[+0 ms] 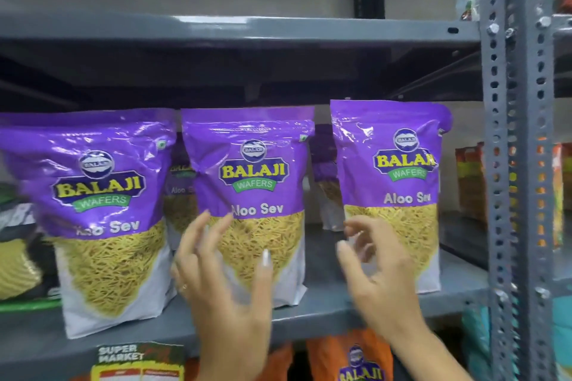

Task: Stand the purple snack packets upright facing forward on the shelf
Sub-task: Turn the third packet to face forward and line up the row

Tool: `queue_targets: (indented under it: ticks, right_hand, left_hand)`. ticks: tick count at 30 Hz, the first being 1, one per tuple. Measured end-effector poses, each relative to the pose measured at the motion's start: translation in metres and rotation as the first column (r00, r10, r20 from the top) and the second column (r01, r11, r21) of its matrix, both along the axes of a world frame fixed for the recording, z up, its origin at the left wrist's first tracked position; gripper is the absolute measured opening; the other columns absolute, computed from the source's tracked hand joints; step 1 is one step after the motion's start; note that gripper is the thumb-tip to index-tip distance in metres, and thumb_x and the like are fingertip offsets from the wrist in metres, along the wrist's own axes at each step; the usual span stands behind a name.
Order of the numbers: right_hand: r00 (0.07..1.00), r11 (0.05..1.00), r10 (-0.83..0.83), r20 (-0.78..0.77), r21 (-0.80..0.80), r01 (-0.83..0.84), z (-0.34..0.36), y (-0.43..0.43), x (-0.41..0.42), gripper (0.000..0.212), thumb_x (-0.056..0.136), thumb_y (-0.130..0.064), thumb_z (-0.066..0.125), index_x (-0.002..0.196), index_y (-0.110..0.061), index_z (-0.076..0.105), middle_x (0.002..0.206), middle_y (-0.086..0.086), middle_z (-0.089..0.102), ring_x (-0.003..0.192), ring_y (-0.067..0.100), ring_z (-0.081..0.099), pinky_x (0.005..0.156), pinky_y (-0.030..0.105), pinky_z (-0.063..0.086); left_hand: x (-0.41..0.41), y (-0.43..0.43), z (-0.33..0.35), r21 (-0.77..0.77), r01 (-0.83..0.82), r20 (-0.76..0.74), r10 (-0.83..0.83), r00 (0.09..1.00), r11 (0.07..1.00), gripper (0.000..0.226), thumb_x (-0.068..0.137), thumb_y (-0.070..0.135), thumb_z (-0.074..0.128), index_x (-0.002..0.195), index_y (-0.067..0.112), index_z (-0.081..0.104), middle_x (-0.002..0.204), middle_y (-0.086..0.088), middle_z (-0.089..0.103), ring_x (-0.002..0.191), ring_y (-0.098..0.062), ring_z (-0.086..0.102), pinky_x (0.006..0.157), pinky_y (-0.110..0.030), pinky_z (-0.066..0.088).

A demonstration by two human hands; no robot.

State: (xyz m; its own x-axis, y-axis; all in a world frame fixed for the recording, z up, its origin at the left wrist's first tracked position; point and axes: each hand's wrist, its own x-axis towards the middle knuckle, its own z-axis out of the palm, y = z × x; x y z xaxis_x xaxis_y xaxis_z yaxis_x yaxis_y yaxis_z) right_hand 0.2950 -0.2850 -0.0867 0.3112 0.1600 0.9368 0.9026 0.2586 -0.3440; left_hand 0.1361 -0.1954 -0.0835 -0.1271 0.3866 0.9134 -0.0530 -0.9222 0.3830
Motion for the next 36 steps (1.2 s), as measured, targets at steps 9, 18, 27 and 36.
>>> queue_targets:
  ticks: [9, 18, 27, 36]
  right_hand:
    - [0.849, 0.785, 0.269, -0.455, -0.407, -0.467, 0.001, 0.065, -0.01, 0.076, 0.067, -0.066, 0.07, 0.131, -0.055, 0.03, 0.13, -0.031, 0.059, 0.119, -0.011, 0.054, 0.108, 0.027, 0.041]
    - [0.828, 0.768, 0.332, -0.451, -0.381, -0.515, -0.001, 0.06, -0.01, 0.071, 0.066, -0.07, 0.068, 0.129, -0.053, 0.04, 0.121, -0.038, 0.061, 0.113, -0.015, 0.057, 0.094, 0.017, 0.043]
    - [0.899, 0.815, 0.219, -0.38, -0.435, -0.382, 0.001, 0.055, -0.022, 0.078, 0.065, -0.079, 0.059, 0.133, -0.063, 0.024, 0.126, -0.042, 0.055, 0.118, -0.02, 0.049, 0.1, 0.011, 0.039]
    - [0.977, 0.993, 0.075, 0.198, 0.07, -0.09, 0.003, 0.081, -0.103, 0.023, 0.087, -0.019, 0.056, 0.102, -0.007, 0.067, 0.094, 0.001, 0.066, 0.088, 0.011, 0.06, 0.083, 0.018, 0.045]
  left_hand:
    - [0.009, 0.063, 0.017, -0.508, 0.417, -0.041, -0.505, 0.862, 0.754, 0.083, 0.08, 0.028, 0.068, 0.148, 0.015, 0.022, 0.156, 0.004, 0.029, 0.141, -0.005, 0.029, 0.118, -0.032, 0.025]
    - [0.006, 0.062, 0.007, -0.479, 0.36, -0.129, -0.47, 0.873, 0.8, 0.087, 0.07, 0.054, 0.064, 0.143, 0.022, 0.031, 0.152, 0.012, 0.035, 0.141, 0.001, 0.029, 0.119, -0.03, 0.024]
    - [-0.003, 0.052, 0.002, -0.428, 0.234, -0.177, -0.336, 0.925, 0.873, 0.094, 0.071, 0.064, 0.054, 0.15, 0.025, 0.021, 0.158, 0.006, 0.025, 0.135, 0.008, 0.023, 0.114, -0.021, 0.022]
    - [-0.142, 0.127, 0.02, -0.139, 0.005, 0.191, 0.022, 0.981, 0.99, 0.054, 0.086, 0.035, 0.059, 0.136, 0.023, 0.042, 0.14, 0.006, 0.048, 0.131, -0.005, 0.043, 0.108, -0.013, 0.03]
